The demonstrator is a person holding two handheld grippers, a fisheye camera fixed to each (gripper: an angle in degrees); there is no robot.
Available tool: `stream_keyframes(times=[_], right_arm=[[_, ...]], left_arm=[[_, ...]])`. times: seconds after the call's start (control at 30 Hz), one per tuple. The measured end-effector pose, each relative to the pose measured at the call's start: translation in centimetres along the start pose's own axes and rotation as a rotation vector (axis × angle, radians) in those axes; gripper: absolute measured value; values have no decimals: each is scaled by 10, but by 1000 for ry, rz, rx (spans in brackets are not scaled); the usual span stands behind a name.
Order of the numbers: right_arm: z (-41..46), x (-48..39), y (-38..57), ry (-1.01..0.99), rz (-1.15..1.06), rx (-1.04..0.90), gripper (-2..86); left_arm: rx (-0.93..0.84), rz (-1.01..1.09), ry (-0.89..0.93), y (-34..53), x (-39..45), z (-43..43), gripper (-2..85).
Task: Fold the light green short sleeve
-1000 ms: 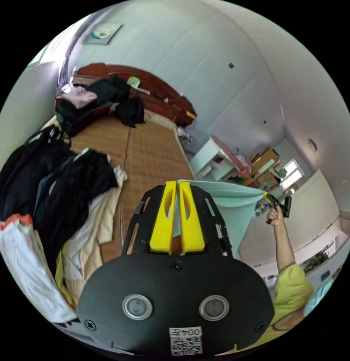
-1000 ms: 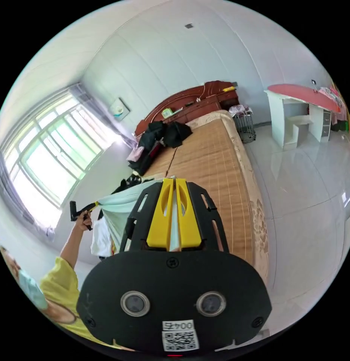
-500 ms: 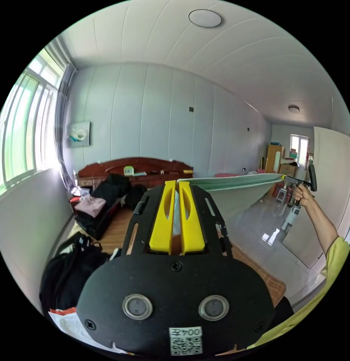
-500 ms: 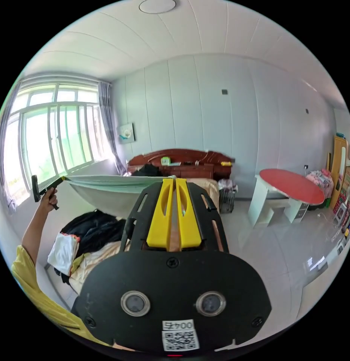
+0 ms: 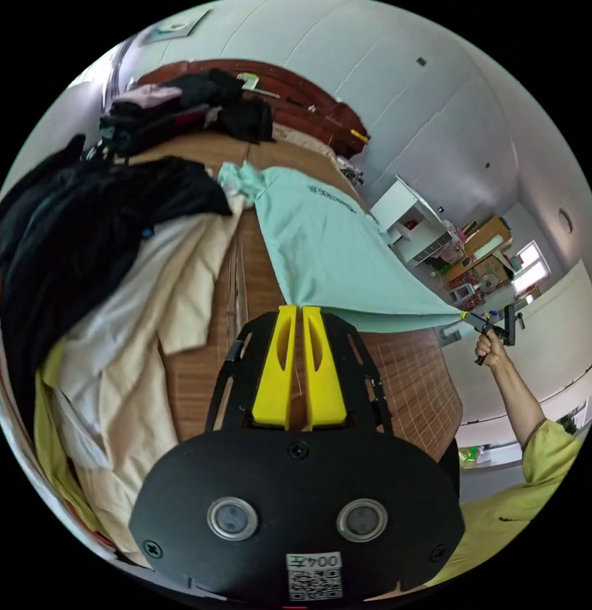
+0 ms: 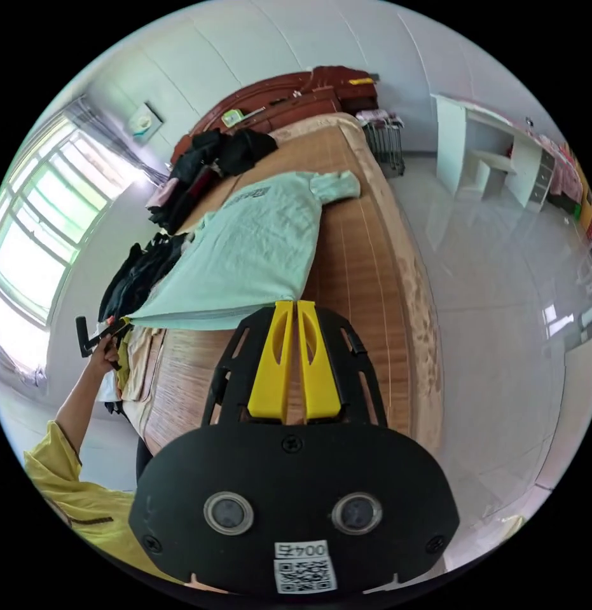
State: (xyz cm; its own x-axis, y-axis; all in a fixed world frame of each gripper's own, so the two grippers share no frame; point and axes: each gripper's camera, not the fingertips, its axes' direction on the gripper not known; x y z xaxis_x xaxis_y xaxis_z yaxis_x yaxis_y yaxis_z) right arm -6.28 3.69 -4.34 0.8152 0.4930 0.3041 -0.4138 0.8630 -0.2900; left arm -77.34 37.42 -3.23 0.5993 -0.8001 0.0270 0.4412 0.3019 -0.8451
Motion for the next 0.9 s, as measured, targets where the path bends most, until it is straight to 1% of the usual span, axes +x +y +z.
stream_keyframes(times=[0.1,0.23,0.43,0.63,0.9], right_arm=[[23,11,30,6,49,-54,-4],[34,10,69,40,50,-111,-4],[26,-2,117,30,70,-117,-3],[5,-31,158,26,51,-96,-3],[-33,-73,219,43,-22,-72,-3]], left_arm=[[-104,40,-63,28,-3,26,15],[-183,102,-107,58,-4,34,16],[-187,138,-123,92,-3,20,17],[-215,219,-198,123,1,0,18],[-156,262,-204,185,-9,-40,18]])
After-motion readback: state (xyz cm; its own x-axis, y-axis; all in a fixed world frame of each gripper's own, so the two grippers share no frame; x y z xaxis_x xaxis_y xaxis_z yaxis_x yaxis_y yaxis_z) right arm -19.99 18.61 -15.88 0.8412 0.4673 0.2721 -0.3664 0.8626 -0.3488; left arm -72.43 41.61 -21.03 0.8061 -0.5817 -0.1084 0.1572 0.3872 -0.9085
